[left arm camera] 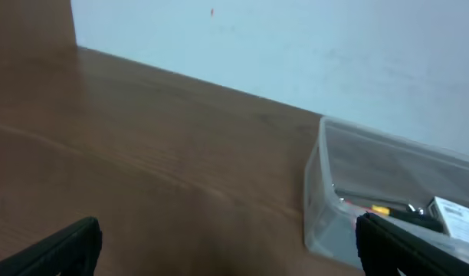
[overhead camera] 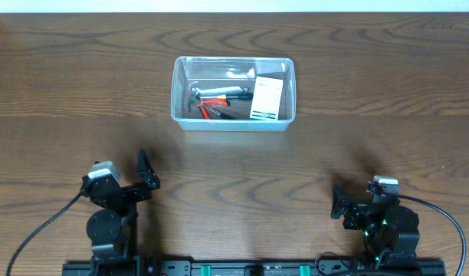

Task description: Pack container

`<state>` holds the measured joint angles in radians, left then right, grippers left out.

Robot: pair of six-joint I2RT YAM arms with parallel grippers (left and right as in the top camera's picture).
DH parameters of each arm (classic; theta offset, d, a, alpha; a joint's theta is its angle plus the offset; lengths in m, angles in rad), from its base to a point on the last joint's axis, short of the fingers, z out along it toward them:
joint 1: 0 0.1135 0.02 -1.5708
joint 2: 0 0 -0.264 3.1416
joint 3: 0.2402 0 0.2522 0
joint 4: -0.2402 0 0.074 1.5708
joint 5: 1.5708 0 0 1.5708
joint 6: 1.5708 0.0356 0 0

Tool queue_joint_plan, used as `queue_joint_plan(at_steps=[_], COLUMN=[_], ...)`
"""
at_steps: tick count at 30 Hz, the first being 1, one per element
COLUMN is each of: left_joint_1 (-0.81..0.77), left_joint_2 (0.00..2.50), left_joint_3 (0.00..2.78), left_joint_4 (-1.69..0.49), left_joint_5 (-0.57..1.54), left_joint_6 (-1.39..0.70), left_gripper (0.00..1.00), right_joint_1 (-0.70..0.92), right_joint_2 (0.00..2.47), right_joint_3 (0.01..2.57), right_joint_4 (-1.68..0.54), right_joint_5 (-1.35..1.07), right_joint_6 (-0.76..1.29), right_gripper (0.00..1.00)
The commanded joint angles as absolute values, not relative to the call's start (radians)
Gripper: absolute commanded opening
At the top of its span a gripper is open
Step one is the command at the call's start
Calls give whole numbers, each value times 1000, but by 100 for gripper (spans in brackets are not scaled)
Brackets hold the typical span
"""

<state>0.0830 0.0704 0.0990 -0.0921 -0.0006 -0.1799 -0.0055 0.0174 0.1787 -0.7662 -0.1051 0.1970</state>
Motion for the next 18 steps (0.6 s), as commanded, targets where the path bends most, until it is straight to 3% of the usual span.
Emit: queue_joint_plan(at_steps=[1,18], left_joint_1=[79,79], left_joint_2=[20,13], left_joint_3=[68,54], left_joint_4=[-73,-182], left_joint_5=[-11,-12], left_joint_6=[-226,-227], left_gripper=[98,98], right_joint_1=[-5,-5], right_joint_2=[10,10], right_joint_3=[169,169], right_joint_4=[-767,-767], right_joint_5=[-109,-109], right_joint_6=[183,183], right_gripper=[99,99])
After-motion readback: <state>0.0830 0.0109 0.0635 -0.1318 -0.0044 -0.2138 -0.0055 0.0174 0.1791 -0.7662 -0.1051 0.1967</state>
